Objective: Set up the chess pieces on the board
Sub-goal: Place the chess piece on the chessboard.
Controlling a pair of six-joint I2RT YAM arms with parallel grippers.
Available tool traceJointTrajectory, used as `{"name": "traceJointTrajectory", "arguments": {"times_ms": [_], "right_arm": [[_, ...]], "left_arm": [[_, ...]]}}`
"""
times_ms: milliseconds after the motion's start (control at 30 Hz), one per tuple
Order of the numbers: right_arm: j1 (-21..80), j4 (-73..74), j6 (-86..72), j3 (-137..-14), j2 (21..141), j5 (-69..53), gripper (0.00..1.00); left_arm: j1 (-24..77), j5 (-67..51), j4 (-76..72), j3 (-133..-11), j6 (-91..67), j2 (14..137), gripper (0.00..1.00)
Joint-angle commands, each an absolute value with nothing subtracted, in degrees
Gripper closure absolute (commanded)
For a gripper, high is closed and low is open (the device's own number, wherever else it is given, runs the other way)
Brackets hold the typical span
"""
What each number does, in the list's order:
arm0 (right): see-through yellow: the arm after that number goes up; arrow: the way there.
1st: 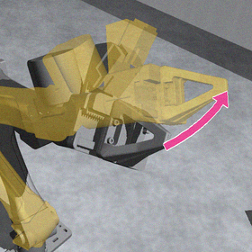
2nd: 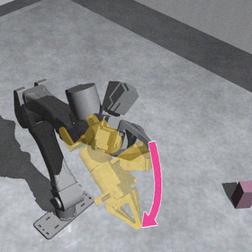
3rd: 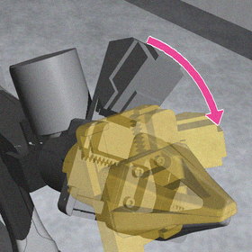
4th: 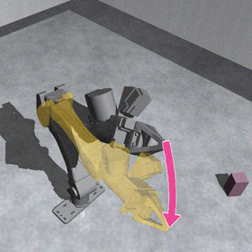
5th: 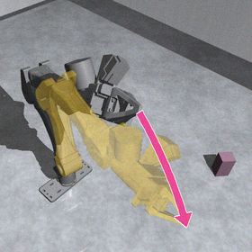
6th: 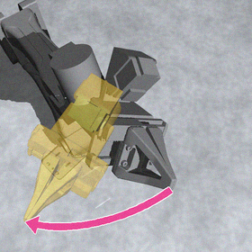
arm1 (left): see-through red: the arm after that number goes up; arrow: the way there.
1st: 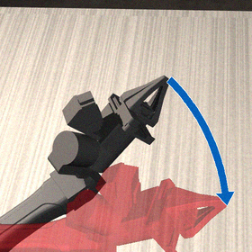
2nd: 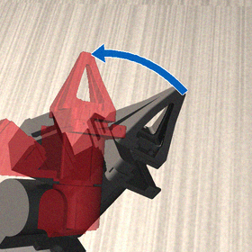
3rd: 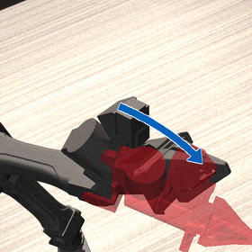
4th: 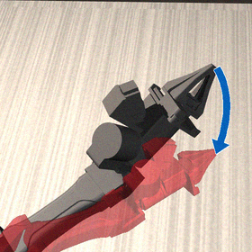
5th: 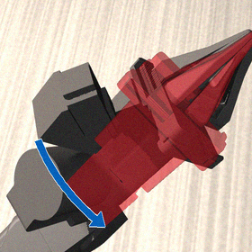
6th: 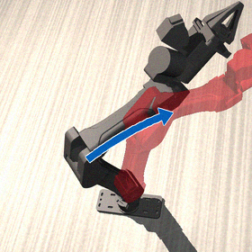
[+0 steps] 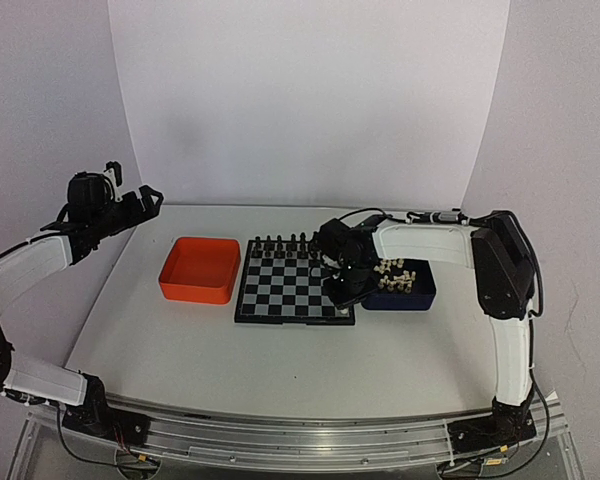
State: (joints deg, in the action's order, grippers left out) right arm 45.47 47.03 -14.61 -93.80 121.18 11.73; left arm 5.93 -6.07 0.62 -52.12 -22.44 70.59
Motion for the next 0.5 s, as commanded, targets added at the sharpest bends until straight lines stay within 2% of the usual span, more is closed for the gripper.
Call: {"name": "traceJointTrajectory", "arguments": {"times_ms": [0, 467], "right_arm": [[45.5, 47.69, -14.97, -94.68, 121.69, 10.39, 0.99], [45.47, 47.44, -20.37, -93.93, 121.47, 7.23, 0.99]], "left_arm": [[5.92, -5.75, -1.32, -53.91, -21.31, 70.07, 0.0], [5.95, -5.47, -1.69, -53.46, -21.09, 69.35, 0.0]]}}
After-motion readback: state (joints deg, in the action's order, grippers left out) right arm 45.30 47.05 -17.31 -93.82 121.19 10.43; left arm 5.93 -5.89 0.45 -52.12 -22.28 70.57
